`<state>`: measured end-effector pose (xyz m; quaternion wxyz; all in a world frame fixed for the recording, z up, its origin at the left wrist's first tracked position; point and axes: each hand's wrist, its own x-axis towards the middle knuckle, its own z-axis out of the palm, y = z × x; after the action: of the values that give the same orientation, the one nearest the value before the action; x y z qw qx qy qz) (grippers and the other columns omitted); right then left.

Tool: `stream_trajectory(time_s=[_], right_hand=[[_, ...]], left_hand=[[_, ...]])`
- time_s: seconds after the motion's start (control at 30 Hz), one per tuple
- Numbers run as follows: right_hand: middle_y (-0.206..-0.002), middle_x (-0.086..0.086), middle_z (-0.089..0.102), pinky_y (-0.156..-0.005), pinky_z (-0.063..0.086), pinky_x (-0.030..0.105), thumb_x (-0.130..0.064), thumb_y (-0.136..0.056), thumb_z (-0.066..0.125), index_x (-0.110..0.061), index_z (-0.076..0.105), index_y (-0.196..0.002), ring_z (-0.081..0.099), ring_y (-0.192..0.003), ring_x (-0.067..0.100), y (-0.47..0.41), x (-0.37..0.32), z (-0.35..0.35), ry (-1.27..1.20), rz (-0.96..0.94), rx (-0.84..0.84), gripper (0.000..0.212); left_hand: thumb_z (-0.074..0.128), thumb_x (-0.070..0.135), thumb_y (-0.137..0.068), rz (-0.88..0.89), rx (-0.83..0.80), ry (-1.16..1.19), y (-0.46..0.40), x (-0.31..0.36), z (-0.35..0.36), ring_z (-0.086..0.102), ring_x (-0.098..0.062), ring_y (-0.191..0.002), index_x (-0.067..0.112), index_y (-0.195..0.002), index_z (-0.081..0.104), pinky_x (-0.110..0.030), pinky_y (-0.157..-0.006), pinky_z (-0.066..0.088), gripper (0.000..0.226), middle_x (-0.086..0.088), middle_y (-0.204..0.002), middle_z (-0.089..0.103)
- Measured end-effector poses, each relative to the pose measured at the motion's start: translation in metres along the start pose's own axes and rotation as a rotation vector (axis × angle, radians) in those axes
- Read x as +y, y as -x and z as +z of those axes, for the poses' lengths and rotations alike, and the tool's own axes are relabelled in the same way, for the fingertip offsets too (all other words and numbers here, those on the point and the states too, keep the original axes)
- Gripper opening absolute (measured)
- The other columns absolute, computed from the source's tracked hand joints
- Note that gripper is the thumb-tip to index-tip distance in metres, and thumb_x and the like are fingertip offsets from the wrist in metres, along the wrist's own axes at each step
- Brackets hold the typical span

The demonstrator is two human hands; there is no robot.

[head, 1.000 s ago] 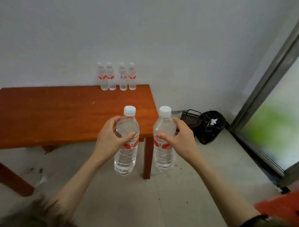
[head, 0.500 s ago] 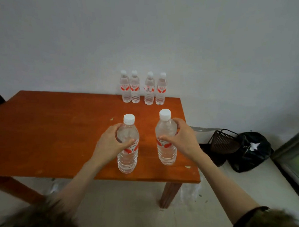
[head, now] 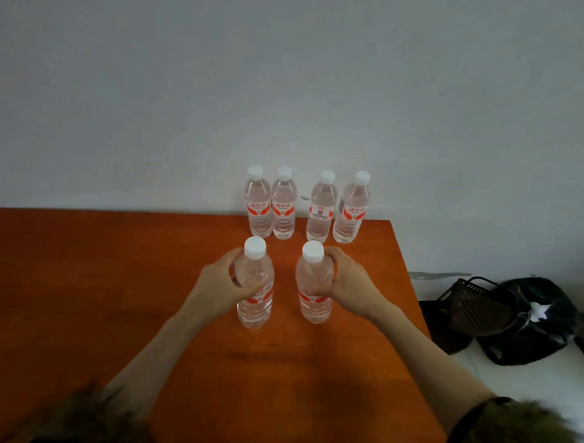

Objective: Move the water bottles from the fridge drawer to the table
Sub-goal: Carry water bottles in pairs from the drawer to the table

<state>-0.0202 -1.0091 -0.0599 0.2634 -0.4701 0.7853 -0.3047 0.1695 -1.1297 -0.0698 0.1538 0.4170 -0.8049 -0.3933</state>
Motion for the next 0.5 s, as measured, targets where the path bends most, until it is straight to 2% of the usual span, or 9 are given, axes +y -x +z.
stream_trajectory(time_s=[0.23,0.3,0.5], right_hand=[[-0.13,0.003,0.054,-0.097,0.043,0.035,-0.03,-0.07,0.078,-0.017,0.038,-0.133,0.052,-0.119,0.021,-0.107,-0.012,0.021,-0.041,0.05,-0.023,0.075],[-0.132,0.003,0.053,-0.097,0.041,0.035,-0.029,-0.072,0.077,-0.017,0.038,-0.133,0.051,-0.121,0.021,-0.127,-0.012,0.025,-0.049,0.049,-0.022,0.074],[-0.136,0.001,0.05,-0.092,0.036,0.024,-0.027,-0.073,0.076,-0.018,0.038,-0.135,0.048,-0.118,0.012,-0.165,-0.008,0.033,-0.139,0.068,0.024,0.073]], left_hand=[[0.078,0.029,-0.07,0.079,-0.117,0.035,-0.105,-0.024,-0.022,0.051,-0.008,-0.113,0.017,-0.139,0.035,-0.022,-0.09,0.041,0.082,-0.002,-0.136,0.051],[0.078,0.031,-0.07,0.088,-0.148,0.047,-0.127,-0.029,-0.023,0.051,-0.005,-0.111,0.017,-0.139,0.036,-0.023,-0.093,0.042,0.082,-0.002,-0.136,0.052],[0.076,0.042,-0.068,0.097,-0.187,0.07,-0.17,-0.038,-0.019,0.053,-0.011,-0.118,0.024,-0.139,0.036,-0.031,-0.1,0.043,0.084,0.001,-0.137,0.051]])
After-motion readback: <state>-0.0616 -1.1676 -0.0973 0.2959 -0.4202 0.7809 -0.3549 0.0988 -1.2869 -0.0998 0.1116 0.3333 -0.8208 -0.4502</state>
